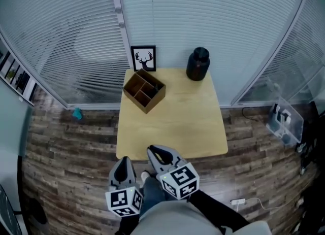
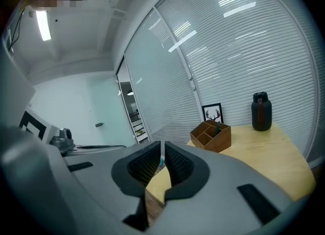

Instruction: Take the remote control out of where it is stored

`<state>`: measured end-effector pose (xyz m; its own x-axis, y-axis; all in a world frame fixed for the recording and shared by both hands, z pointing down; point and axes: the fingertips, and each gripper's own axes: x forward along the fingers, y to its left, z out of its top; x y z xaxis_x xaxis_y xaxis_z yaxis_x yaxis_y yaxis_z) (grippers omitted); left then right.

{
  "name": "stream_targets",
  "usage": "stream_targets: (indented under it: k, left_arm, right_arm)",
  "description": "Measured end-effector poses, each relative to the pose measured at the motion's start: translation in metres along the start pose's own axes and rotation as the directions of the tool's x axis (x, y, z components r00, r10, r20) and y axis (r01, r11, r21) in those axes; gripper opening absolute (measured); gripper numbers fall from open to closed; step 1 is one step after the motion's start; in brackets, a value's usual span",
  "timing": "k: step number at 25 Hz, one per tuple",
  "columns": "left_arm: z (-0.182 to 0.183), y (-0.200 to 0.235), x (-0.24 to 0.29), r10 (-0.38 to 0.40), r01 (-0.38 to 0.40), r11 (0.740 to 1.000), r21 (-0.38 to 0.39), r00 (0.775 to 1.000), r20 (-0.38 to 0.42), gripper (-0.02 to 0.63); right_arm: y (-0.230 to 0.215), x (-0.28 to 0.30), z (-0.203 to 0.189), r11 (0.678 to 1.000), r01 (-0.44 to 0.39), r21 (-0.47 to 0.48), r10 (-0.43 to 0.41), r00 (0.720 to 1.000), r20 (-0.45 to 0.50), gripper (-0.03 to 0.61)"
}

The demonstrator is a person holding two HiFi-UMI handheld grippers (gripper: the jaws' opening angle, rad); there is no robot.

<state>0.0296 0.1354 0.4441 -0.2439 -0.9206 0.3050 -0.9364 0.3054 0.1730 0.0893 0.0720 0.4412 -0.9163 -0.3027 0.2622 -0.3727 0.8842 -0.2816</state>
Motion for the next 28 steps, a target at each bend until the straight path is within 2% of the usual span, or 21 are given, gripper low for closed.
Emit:
stream_targets:
  k: [7, 20, 24, 28]
  left_arm:
    - [0.018, 0.028, 0.037, -0.013, 0.013, 1.000, 0.019, 1.000, -0.003, 0.008]
    - [0.059, 0.086, 0.126, -0.128, 0.129, 0.991, 0.033, 0.992, -0.011, 0.009]
    - [0.068, 0.098, 0.142, -0.171, 0.171, 0.982, 0.077, 0.985, -0.007, 0.009]
    - [0.071, 0.103, 0.156, -0.200, 0.201, 0.976, 0.079, 0.980, -0.022, 0.009]
  right_arm:
    - [-0.017, 0.035, 0.014, 0.999, 0.043, 0.016, -0.043, 0.999, 0.008, 0.008]
    - [-0.055, 0.124, 0.053, 0.985, 0.171, 0.036, -0.172, 0.984, 0.042, 0.008]
    - [-0.062, 0.142, 0.060, 0.974, 0.217, 0.061, -0.221, 0.974, 0.059, 0.008]
    - [-0.065, 0.154, 0.063, 0.970, 0.234, 0.068, -0.238, 0.970, 0.052, 0.008]
